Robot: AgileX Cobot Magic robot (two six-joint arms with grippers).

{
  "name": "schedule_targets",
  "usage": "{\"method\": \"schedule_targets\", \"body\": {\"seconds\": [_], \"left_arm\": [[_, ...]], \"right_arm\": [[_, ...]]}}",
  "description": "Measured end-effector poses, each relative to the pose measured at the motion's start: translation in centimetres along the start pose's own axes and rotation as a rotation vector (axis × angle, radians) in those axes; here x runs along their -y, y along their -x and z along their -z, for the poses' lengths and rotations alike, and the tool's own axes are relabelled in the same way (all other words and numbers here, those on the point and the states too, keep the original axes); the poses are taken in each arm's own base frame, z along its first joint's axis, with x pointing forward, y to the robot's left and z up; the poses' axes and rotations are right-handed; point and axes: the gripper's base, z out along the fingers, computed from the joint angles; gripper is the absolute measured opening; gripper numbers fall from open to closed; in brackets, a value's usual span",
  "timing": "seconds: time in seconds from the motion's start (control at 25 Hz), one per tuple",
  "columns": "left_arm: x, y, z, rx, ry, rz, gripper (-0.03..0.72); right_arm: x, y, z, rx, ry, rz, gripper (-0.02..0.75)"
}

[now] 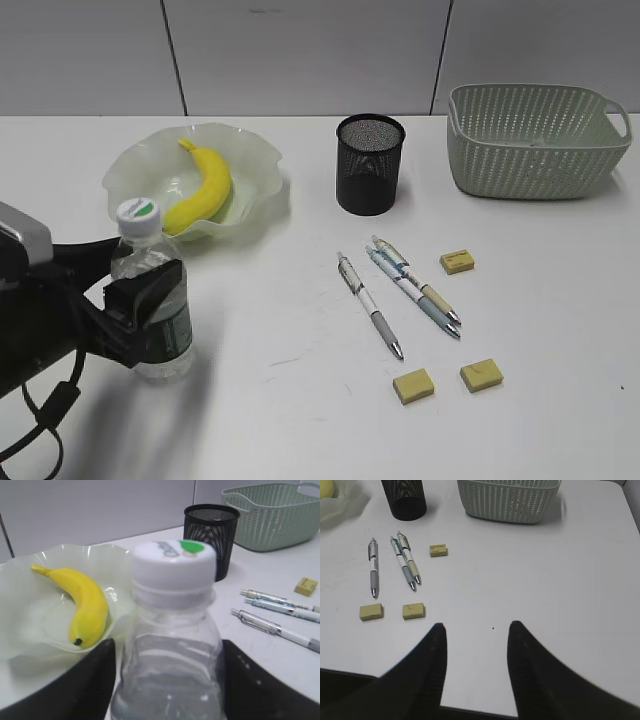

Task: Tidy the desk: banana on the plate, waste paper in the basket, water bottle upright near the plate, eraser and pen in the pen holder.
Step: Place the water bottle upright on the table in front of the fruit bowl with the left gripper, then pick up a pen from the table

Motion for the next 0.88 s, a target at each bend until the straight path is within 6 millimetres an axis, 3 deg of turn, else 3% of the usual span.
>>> {"method": "schedule_targets", "body": {"seconds": [0.28,0.56,0.76,0.88], "left_arm": [[0.4,1.2,0.5,0.040,-0.037,-0.018,0.517],[0.4,5.9,3.0,0.184,-0.025,0.092,0.491],[0.2,11.2,5.1,-0.070,0.036,0.058,0.459],[-0.1,14.6,7.8,-0.242,0.096,-0.001,0.404]], "right_arm": [[0.0,0.0,0.0,0.000,0.000,-0.001,0.330],[0.0,0.0,0.0,0.000,0.000,-0.001,0.330],[0.0,0.0,0.0,0.000,0.000,-0.001,0.330],[0.0,0.0,0.0,0.000,0.000,-0.001,0.330]]}}
